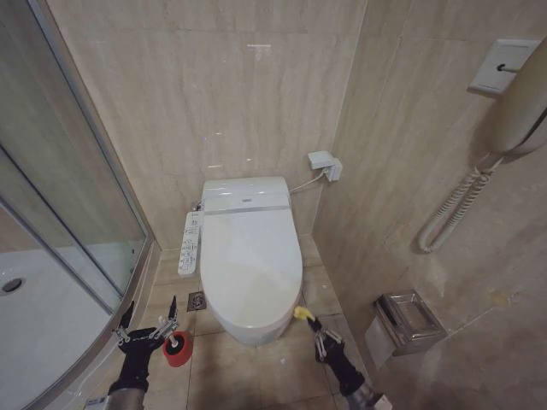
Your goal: Open the toilet lid, clean the toilet bowl with a toilet brush, close the toilet lid, and flush.
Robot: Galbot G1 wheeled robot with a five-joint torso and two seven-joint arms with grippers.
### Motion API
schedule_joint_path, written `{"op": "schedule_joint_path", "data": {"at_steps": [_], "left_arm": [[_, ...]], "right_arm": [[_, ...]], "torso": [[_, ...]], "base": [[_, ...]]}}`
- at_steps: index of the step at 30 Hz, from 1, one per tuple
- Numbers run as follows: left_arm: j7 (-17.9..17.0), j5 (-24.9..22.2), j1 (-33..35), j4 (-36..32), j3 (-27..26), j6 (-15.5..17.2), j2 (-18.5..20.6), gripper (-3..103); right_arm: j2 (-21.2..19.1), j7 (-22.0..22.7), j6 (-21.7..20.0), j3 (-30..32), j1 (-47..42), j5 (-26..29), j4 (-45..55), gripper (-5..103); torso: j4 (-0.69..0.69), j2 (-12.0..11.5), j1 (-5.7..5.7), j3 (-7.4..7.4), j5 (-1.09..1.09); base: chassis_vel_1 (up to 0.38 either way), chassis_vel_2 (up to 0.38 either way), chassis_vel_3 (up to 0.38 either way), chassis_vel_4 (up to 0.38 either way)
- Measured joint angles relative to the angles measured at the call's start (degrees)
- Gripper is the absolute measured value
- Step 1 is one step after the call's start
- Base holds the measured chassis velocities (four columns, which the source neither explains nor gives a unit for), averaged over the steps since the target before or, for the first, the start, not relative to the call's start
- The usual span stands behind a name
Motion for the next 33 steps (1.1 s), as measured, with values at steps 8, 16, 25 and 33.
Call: {"op": "schedule_joint_path", "data": {"at_steps": [8,16,25,33], "left_arm": [[0.0,-0.56,0.8,-0.41,-1.11,-0.22,0.6,100],[0.03,-0.55,0.55,0.39,-1.5,-0.97,0.71,100],[0.09,0.14,-0.12,2.11,-0.82,-0.97,-0.03,100],[0.12,0.16,-1.05,3.6,-1.24,-0.59,0.33,100]], "right_arm": [[-2.36,2.16,-4.16,-0.49,1.11,1.5,8.5,1],[-3.73,5.0,-8.36,-0.11,1.63,3.72,16.33,1],[-9.31,8.7,-14.13,-1.43,9.47,8.89,18.81,1],[-10.8,11.3,-16.22,-6.29,24.57,15.1,8.58,1]], "torso": [[0.02,0.0,0.0,0.0,0.0],[0.01,0.0,0.0,0.0,0.0],[0.01,0.0,0.0,0.0,0.0],[0.01,0.0,0.01,0.0,0.01]], "base": [[0.0,0.0,0.0,0.0],[0.0,0.0,0.0,0.0],[0.0,0.0,0.0,0.0],[0.0,0.0,0.0,0.0]]}}
